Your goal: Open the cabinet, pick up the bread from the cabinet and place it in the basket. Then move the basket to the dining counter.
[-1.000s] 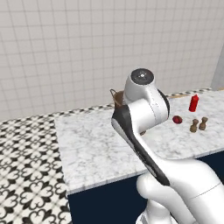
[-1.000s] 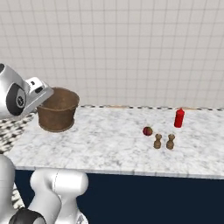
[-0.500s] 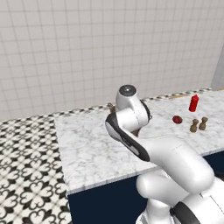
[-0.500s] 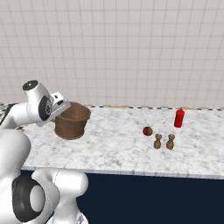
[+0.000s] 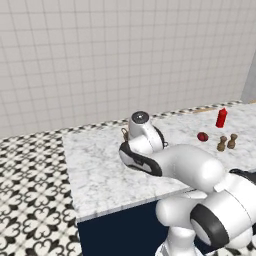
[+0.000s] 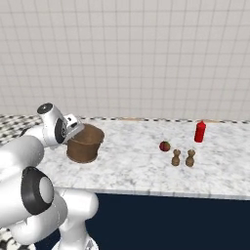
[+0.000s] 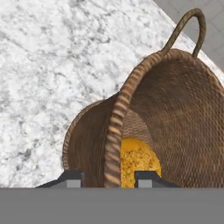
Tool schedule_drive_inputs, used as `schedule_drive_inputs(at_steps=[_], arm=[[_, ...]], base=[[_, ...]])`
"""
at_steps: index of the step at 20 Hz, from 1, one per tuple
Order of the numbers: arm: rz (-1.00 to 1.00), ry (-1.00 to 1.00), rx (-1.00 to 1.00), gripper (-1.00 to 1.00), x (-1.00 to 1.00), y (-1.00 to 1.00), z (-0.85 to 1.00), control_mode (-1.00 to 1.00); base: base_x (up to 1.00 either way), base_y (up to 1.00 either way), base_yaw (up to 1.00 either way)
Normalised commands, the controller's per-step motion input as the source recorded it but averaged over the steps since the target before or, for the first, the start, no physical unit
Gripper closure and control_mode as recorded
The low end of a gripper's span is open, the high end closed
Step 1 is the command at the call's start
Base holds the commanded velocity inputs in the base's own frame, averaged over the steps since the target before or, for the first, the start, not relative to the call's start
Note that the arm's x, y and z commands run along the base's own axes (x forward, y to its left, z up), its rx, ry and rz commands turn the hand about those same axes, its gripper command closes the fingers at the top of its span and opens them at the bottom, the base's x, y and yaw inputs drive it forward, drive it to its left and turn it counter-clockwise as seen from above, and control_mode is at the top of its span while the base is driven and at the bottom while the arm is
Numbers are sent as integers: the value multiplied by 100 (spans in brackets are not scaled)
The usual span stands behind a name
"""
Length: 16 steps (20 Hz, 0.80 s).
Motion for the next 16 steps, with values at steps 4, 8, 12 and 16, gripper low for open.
schedule_drive_inputs(at_steps=[4, 8, 12, 16], arm=[[0, -1, 2, -100, 0, 0, -11, -100], [0, -6, 9, -100, -2, 0, 8, -100], [-8, -6, 17, -100, -30, 0, 84, -100], [-13, -5, 14, -100, -48, 0, 99, -100]], base=[[0, 0, 0], [0, 0, 0], [0, 0, 0], [0, 0, 0]])
